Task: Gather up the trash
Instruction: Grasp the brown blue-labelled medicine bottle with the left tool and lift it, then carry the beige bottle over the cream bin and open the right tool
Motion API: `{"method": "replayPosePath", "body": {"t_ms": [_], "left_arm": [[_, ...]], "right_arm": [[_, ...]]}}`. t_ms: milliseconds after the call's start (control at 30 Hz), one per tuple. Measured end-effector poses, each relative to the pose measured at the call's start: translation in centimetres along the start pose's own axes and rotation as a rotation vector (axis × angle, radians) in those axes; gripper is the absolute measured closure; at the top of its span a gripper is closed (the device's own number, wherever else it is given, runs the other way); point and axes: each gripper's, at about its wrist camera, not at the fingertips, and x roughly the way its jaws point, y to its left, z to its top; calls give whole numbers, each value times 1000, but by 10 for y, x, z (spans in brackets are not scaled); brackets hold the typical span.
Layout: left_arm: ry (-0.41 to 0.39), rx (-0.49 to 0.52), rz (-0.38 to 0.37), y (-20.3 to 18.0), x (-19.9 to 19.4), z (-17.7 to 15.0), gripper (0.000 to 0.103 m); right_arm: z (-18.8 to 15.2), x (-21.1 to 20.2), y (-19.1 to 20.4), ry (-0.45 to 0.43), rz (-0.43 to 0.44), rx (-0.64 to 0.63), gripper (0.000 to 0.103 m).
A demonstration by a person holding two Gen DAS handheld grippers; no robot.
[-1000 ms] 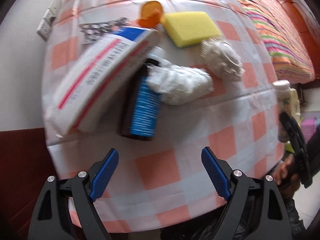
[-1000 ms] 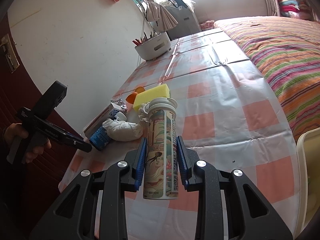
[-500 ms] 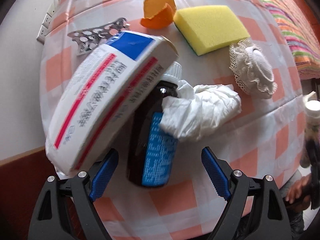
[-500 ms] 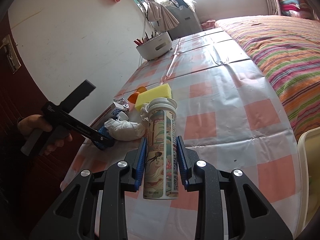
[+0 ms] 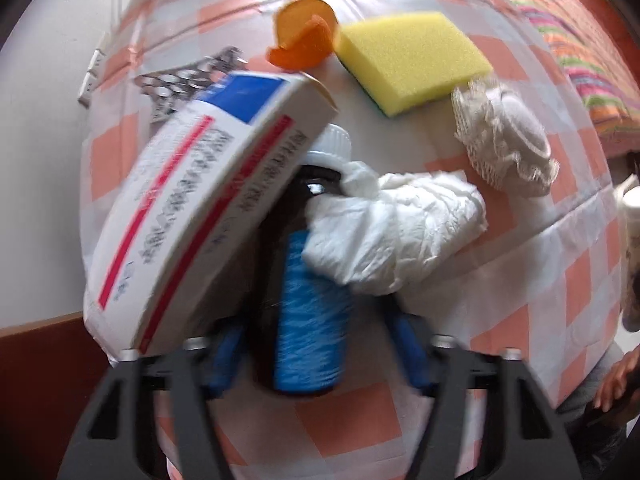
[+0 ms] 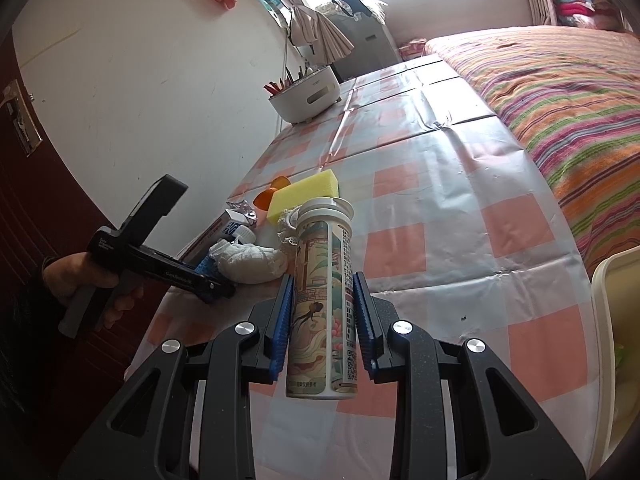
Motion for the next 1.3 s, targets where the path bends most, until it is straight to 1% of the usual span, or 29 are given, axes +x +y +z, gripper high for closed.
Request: {"method": "replayPosePath", "body": {"t_ms": [33,200,233,333,367,433,633,700,733,767,800,867,1033,1200,1300], "left_arm": [[-16,-15,-8,10,-4,-5,62],[-87,-49,-21,15,-14,-18,62],[-106,-56,-27,18,-18,-40,62],[-142,-67,-51,16,-23,-65,62],[-155,-73,-55,8,-20,-77,62],[-186,-84,-66,-2,-15,-81,62],[-304,-138,-74,0,-37,-123,62],[-335,-141,-82,-2,-41,-128,62],[-352,-144,-82,-3,-44,-121,62],[-370,-147,-76,-6,-48,-126,62],[-393,-139,-65,-12,-54,-132,62],[-427,-126,-69,-22,-61,-130,62],[-512,-77,-129,-56,-82,-138,62],[-540,12,-212,-98,-91,-136,62],[-545,57,-275,-125,-92,-134,62]], "right_arm": [[0,0,0,-1,2,1,75],[1,-4,-3,-16,-5,6,75],[1,-6,-4,-19,-5,8,75],[1,-11,-8,-30,-10,14,75],[1,-12,-8,-30,-9,15,75],[1,-14,-9,-36,-11,17,75],[0,-15,-10,-41,-9,16,75],[-1,-16,-10,-43,-10,14,75],[-2,-17,-10,-46,-11,14,75],[-3,-18,-11,-50,-14,13,75],[-3,-20,-13,-52,-17,11,75],[-5,-24,-16,-58,-24,14,75],[-8,-39,-28,-93,-52,29,75],[-10,-56,-45,-134,-84,66,75],[-10,-68,-54,-169,-120,80,75]]}}
